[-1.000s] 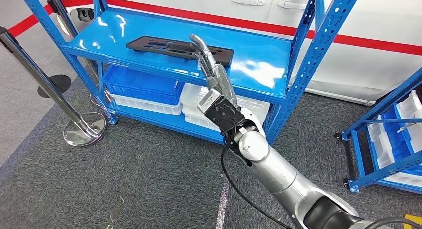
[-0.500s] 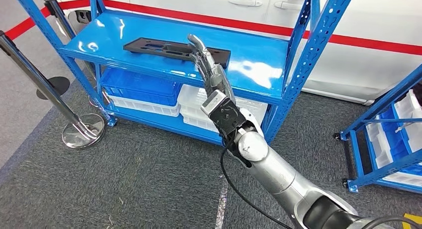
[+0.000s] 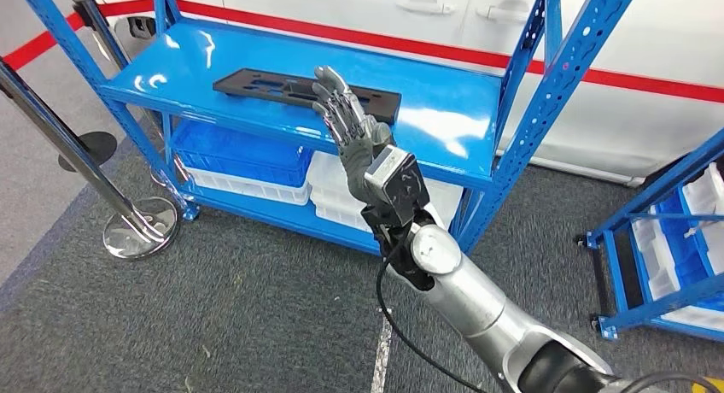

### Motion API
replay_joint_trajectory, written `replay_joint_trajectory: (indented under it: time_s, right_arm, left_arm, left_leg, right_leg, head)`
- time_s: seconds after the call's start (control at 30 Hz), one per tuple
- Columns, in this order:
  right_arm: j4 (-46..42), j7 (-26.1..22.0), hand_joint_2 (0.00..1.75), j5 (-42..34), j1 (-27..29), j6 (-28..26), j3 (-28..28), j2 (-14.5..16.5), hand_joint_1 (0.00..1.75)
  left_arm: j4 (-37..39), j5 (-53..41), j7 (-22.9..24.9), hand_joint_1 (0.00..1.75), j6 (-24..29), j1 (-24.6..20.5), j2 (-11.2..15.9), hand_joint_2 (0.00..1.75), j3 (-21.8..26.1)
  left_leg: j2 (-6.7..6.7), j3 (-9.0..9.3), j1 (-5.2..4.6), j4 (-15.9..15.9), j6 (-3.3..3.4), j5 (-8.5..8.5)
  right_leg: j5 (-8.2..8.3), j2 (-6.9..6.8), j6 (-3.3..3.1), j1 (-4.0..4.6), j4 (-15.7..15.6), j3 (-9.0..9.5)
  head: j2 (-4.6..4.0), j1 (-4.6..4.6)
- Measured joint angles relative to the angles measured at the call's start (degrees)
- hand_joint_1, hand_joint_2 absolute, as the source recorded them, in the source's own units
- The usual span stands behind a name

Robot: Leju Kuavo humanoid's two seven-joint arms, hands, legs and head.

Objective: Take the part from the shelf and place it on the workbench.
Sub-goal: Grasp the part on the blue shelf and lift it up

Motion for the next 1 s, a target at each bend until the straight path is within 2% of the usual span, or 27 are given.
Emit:
replay_joint_trajectory:
  time_s: [0.07, 0.1, 0.13, 0.2, 0.23, 0.27, 0.3, 0.33, 0.4, 0.43, 0.5, 0.53, 0.6, 0.63, 0.67, 0.7, 0.77, 0.8, 0.83, 0.87, 0.9, 0.93, 1.0]
  right_arm:
    - [0.0, -0.07, 0.0, -0.18, 0.02, 0.19, 0.01, -0.04, 0.0]
    - [0.01, -0.12, 0.0, -0.31, -0.05, 0.25, 0.01, -0.07, 0.0]
    - [0.01, -0.15, 0.0, -0.47, -0.08, 0.25, 0.01, -0.09, 0.0]
    - [0.01, -0.19, 0.0, -0.74, 0.02, 0.27, 0.01, -0.09, 0.0]
    - [0.02, -0.19, 0.0, -0.79, 0.14, 0.29, 0.01, -0.09, 0.0]
    - [0.02, -0.19, 0.0, -0.8, 0.24, 0.29, 0.01, -0.09, 0.0]
    - [0.03, -0.19, 0.0, -0.8, 0.3, 0.29, 0.01, -0.09, 0.0]
    - [0.03, -0.19, 0.0, -0.8, 0.34, 0.29, 0.01, -0.09, 0.0]
    - [0.02, -0.18, 0.0, -0.8, 0.35, 0.29, 0.01, -0.09, 0.0]
    - [0.03, -0.16, 0.0, -0.81, 0.36, 0.29, 0.01, -0.09, 0.0]
    - [0.04, -0.12, 0.0, -0.87, 0.38, 0.29, 0.01, -0.09, 0.0]
    - [0.04, -0.08, 0.0, -0.9, 0.41, 0.29, 0.01, -0.09, 0.0]
    - [0.01, -0.06, 0.0, -0.92, 0.37, 0.29, 0.01, -0.1, 0.0]
    - [0.0, -0.09, 0.0, -0.92, 0.32, 0.29, 0.01, -0.1, 0.0]
    - [0.0, -0.13, 0.0, -0.91, 0.26, 0.29, 0.01, -0.13, 0.0]
    - [0.01, -0.14, 0.0, -0.91, 0.3, 0.3, 0.01, -0.14, 0.0]
    - [0.11, -0.08, 0.0, -0.91, 0.48, 0.36, 0.01, -0.21, 0.0]
    - [0.21, -0.02, 0.0, -0.9, 0.58, 0.43, 0.01, -0.25, 0.0]
    - [0.35, 0.03, 0.0, -0.87, 0.62, 0.57, 0.01, -0.32, 0.0]
    - [0.49, 0.09, 0.0, -0.84, 0.6, 0.73, 0.01, -0.39, 0.0]
    - [0.62, 0.12, 0.0, -0.8, 0.57, 0.93, 0.01, -0.45, 0.0]
    - [0.76, 0.16, 0.0, -0.78, 0.54, 1.12, 0.01, -0.5, 0.0]
    - [0.95, 0.23, 0.0, -0.78, 0.47, 1.33, 0.03, -0.53, 0.0]
  left_arm:
    - [0.0, 0.04, 0.01, 0.0, -0.01, 0.04, -0.03, 0.0, -0.02]
    - [0.0, 0.07, -0.02, 0.0, -0.01, 0.05, -0.05, 0.0, -0.02]
    - [0.0, 0.1, -0.05, 0.0, 0.01, 0.03, -0.08, 0.0, -0.03]
    - [0.0, 0.15, -0.12, 0.0, 0.05, 0.0, -0.09, 0.0, -0.05]
    - [0.0, 0.15, -0.15, 0.0, 0.08, 0.1, -0.08, 0.0, -0.06]
    - [0.0, 0.16, -0.18, 0.0, 0.1, 0.25, -0.08, 0.0, -0.07]
    - [0.0, 0.16, -0.19, 0.0, 0.11, 0.4, -0.08, 0.0, -0.07]
    - [0.0, 0.16, -0.2, 0.0, 0.12, 0.54, -0.08, 0.0, -0.07]
    - [0.01, 0.14, -0.2, 0.0, 0.13, 0.56, -0.08, 0.0, -0.07]
    - [0.03, 0.1, -0.19, 0.0, 0.14, 0.54, -0.07, 0.0, -0.08]
    - [0.08, 0.0, -0.18, 0.0, 0.14, 0.47, -0.06, 0.0, -0.19]
    - [0.09, -0.02, -0.15, 0.0, 0.14, 0.43, -0.05, 0.0, -0.29]
    - [0.09, -0.04, -0.13, 0.0, 0.15, 0.47, -0.06, 0.0, -0.5]
    - [0.09, -0.06, -0.11, 0.0, 0.16, 0.51, -0.07, 0.0, -0.56]
    - [0.09, -0.08, -0.11, 0.0, 0.16, 0.49, -0.07, 0.0, -0.63]
    - [0.09, -0.1, -0.11, 0.0, 0.16, 0.43, -0.08, 0.0, -0.72]
    - [0.09, -0.14, -0.08, 0.0, 0.17, 0.29, -0.08, 0.0, -0.95]
    - [0.09, -0.16, -0.02, 0.0, 0.18, 0.28, -0.08, 0.0, -1.03]
    - [0.09, -0.19, 0.07, 0.0, 0.17, 0.29, -0.08, 0.0, -1.1]
    - [0.09, -0.22, 0.16, 0.0, 0.15, 0.3, -0.08, 0.0, -1.15]
    - [0.09, -0.25, 0.25, 0.0, 0.12, 0.3, -0.1, 0.0, -1.21]
    - [0.09, -0.29, 0.31, 0.0, 0.08, 0.26, -0.15, 0.0, -1.31]
    - [0.09, -0.37, 0.39, 0.0, 0.02, 0.11, -0.24, 0.0, -1.49]
  left_leg:
    - [0.05, 0.02, 0.12, 1.03, -0.62, -0.5]
    - [0.07, -0.57, 0.2, 2.7, -0.9, -1.01]
    - [0.08, -1.95, 0.29, 5.2, -1.12, -1.87]
    - [0.09, -6.23, 0.33, 11.93, -1.48, -4.07]
    - [0.09, -8.31, 0.34, 14.25, -1.56, -4.67]
    - [0.09, -9.67, 0.34, 15.17, -1.56, -4.62]
    - [0.09, -10.08, 0.34, 14.39, -1.5, -3.64]
    - [0.1, -9.88, 0.34, 12.28, -1.39, -1.82]
    - [0.11, -8.08, 0.27, 5.9, -1.07, 2.94]
    - [0.15, -7.33, 0.09, 3.2, -0.86, 4.19]
    - [0.11, -6.51, -0.32, 0.77, -0.31, 4.8]
    - [0.1, -6.26, -0.49, 0.6, 0.01, 4.43]
    - [0.05, -5.28, -0.45, -0.01, 0.67, 4.86]
    - [0.06, -4.63, -0.36, -0.39, 0.92, 4.79]
    - [0.04, -3.98, -0.28, -0.73, 1.22, 4.66]
    - [0.05, -3.5, -0.24, -0.94, 1.5, 4.42]
    - [-0.01, -2.8, -0.25, -1.0, 1.94, 3.71]
    - [-0.08, -2.41, -0.26, -0.97, 1.98, 3.32]
    - [-0.16, -1.96, -0.27, -0.92, 1.97, 2.9]
    - [-0.24, -1.47, -0.26, -0.85, 1.92, 2.48]
    - [-0.3, -0.93, -0.26, -0.77, 1.82, 1.98]
    - [-0.36, -0.42, -0.3, -0.63, 1.64, 1.48]
    - [-0.49, 0.11, -0.4, -0.46, 1.06, 0.62]
  right_leg:
    - [-0.07, 0.05, -0.88, -0.16, -0.22, 1.08]
    - [-0.41, 0.05, -1.32, -0.22, -0.42, 1.74]
    - [-0.63, 0.03, -1.63, -0.29, -0.59, 2.32]
    - [-1.21, 0.02, -2.02, -0.25, -0.65, 3.05]
    - [-1.62, 0.1, -2.05, -0.23, -0.64, 3.48]
    - [-2.05, 0.21, -2.03, -0.23, -0.62, 3.96]
    - [-2.46, 0.32, -1.98, -0.23, -0.61, 4.48]
    - [-2.94, 0.42, -1.89, -0.24, -0.61, 5.13]
    - [-3.77, 0.46, -1.61, -0.22, -0.61, 6.14]
    - [-4.15, 0.48, -1.39, -0.17, -0.6, 6.54]
    - [-4.65, 0.53, -0.78, -0.08, -0.58, 6.84]
    - [-4.68, 0.56, -0.46, -0.03, -0.54, 6.97]
    - [-4.58, 0.51, 0.03, -0.07, 0.21, 7.03]
    - [-4.47, 0.44, 0.2, -0.1, 1.2, 6.64]
    - [-4.71, 0.36, 0.38, -0.13, 3.62, 5.3]
    - [-5.38, 0.28, 0.56, -0.18, 6.85, 3.24]
    - [-7.99, 0.24, 0.92, -0.19, 12.8, -1.48]
    - [-8.93, 0.23, 1.04, -0.23, 13.73, -2.93]
    - [-8.95, 0.22, 1.12, -0.27, 13.14, -3.55]
    - [-7.85, 0.2, 1.12, -0.3, 11.3, -3.44]
    - [-5.16, 0.18, 0.97, -0.28, 7.95, -2.59]
    - [-2.52, 0.19, 0.66, -0.16, 4.65, -1.75]
    - [0.88, 0.18, -0.19, 0.17, 0.07, -0.43]
  head:
    - [0.0, 0.03]
    - [0.0, -0.05]
    - [0.0, -0.15]
    - [0.0, -0.33]
    - [0.0, -0.34]
    - [0.0, -0.34]
    - [0.0, -0.35]
    - [0.0, -0.35]
    - [-0.01, -0.35]
    - [-0.01, -0.41]
    - [-0.01, -0.52]
    - [0.0, -0.57]
    - [-0.01, -0.54]
    - [-0.01, -0.53]
    - [-0.02, -0.5]
    - [-0.02, -0.47]
    - [-0.01, -0.43]
    - [0.0, -0.43]
    - [0.0, -0.43]
    - [0.0, -0.41]
    - [-0.01, -0.4]
    - [-0.01, -0.44]
    - [-0.02, -0.46]
